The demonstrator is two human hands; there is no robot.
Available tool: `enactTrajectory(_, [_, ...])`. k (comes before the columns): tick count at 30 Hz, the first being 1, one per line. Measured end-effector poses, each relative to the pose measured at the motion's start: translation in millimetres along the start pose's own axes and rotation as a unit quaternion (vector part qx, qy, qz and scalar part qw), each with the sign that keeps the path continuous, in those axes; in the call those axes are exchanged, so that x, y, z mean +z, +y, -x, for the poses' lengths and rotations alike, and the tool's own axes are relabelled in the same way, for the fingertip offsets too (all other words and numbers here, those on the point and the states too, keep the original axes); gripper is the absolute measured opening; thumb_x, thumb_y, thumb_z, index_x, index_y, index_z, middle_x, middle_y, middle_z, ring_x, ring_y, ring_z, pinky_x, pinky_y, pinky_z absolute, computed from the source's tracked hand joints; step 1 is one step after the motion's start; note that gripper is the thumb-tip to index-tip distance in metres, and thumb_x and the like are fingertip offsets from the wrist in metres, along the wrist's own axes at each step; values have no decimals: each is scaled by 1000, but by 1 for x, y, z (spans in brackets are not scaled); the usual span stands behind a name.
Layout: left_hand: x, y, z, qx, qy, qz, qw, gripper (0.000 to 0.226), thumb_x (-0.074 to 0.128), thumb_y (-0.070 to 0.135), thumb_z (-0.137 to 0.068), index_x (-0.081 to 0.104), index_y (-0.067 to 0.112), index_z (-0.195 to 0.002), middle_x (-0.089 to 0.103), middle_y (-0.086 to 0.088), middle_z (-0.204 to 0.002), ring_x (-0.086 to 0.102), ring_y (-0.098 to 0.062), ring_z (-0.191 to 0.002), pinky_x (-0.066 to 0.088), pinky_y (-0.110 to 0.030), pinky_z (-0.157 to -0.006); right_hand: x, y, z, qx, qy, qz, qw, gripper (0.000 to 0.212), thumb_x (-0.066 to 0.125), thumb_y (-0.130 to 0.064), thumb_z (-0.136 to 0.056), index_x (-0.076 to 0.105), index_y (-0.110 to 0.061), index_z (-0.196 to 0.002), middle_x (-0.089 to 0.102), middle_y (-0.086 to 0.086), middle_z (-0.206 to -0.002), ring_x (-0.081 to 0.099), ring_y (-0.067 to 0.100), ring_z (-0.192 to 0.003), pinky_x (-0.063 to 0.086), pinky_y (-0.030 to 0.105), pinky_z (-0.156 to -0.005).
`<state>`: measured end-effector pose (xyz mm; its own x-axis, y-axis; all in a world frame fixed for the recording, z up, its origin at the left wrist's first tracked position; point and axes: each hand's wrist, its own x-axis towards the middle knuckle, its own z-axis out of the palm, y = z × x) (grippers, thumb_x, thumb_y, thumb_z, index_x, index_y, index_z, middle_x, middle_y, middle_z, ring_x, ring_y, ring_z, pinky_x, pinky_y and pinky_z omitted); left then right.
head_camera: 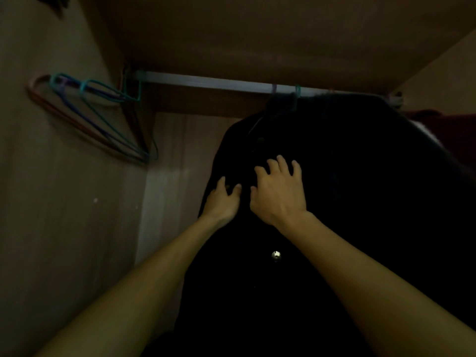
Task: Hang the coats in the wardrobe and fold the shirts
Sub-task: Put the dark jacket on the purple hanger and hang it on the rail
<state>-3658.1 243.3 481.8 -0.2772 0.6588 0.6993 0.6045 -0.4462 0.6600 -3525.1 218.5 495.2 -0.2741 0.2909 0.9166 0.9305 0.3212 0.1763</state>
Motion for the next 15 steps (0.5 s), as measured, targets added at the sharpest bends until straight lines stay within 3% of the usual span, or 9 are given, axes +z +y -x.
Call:
enactTrajectory(4, [-29, 12, 27, 44, 43, -42, 997, 59, 36, 47, -99, 20, 23, -150, 32, -4, -152, 37, -23, -134, 31, -30, -106, -17, -17, 22, 7, 16, -67, 998, 52, 42, -37, -94, 39, -16, -140, 38, 10, -147, 21, 25, -142, 10, 45, -114])
enactTrajectory(9, [-48, 33, 79, 54, 47, -76, 995, 51, 37, 43, -100, 30, 22, -146, 39, -4, -147, 42, -22, -130, 30, -22, -89, -45, -15, 52, -18, -1, -153, 988, 51, 42, -37, -95, 39, -17, -142, 41, 7, -145, 25, 23, -140, 17, 41, -114])
enactTrajectory(15, [-51, 63, 158, 76, 83, -128, 985, 44, 38, 39, -100, 39, 22, -140, 45, -3, -141, 44, -19, -126, 30, -22, -88, -92, -3, 104, -74, -20, -246, 966, 49, 45, -35, -96, 41, -16, -141, 43, 6, -143, 36, 21, -134, 30, 40, -111])
